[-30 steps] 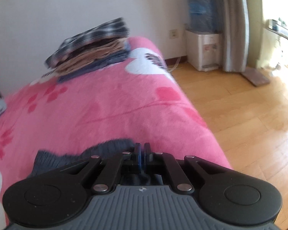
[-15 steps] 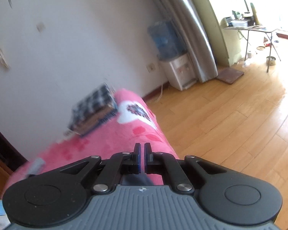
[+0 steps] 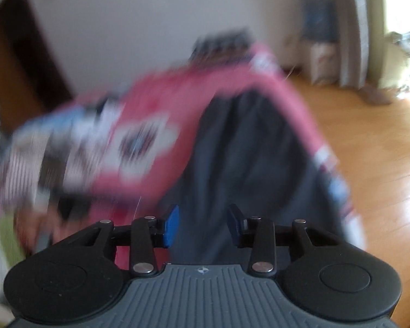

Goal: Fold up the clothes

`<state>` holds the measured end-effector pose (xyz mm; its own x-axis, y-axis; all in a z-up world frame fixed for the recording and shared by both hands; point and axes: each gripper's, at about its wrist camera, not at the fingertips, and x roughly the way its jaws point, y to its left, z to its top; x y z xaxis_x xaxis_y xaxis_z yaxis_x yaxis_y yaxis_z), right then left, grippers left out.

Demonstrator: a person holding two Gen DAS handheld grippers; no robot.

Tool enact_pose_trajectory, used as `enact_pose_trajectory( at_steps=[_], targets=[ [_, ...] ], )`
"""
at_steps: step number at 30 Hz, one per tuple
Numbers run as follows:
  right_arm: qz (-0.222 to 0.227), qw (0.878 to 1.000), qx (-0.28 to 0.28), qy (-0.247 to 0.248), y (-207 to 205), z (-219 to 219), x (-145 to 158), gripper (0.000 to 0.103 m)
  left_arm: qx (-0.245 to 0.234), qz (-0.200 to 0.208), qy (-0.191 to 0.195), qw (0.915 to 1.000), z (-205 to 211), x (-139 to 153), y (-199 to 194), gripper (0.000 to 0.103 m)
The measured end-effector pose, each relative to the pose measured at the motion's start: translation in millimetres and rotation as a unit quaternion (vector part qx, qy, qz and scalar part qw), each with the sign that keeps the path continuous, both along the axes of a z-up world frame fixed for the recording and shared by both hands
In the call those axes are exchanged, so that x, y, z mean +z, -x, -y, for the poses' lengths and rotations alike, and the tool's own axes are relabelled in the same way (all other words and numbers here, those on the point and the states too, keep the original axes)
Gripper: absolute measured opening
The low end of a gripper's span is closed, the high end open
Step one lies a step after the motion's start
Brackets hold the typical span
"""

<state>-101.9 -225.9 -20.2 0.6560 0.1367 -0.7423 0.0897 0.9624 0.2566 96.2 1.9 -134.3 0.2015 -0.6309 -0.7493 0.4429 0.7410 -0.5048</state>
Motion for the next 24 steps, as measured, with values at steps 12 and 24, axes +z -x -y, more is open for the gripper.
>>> enact_pose_trajectory(
  at_steps=[12, 24],
  targets=[
    [-0.067, 0.98, 0.081, 0.167, -33, -109, -89, 0.041, 0.049, -0.038, 0.017, 0.998, -34, -32, -20, 0.07],
    [0.057, 0.974, -0.156, 0.154, -153, 9, -146, 0.081, 0.075, -0.022, 0.054, 0.9955, -40, -39, -43, 0.07]
  ],
)
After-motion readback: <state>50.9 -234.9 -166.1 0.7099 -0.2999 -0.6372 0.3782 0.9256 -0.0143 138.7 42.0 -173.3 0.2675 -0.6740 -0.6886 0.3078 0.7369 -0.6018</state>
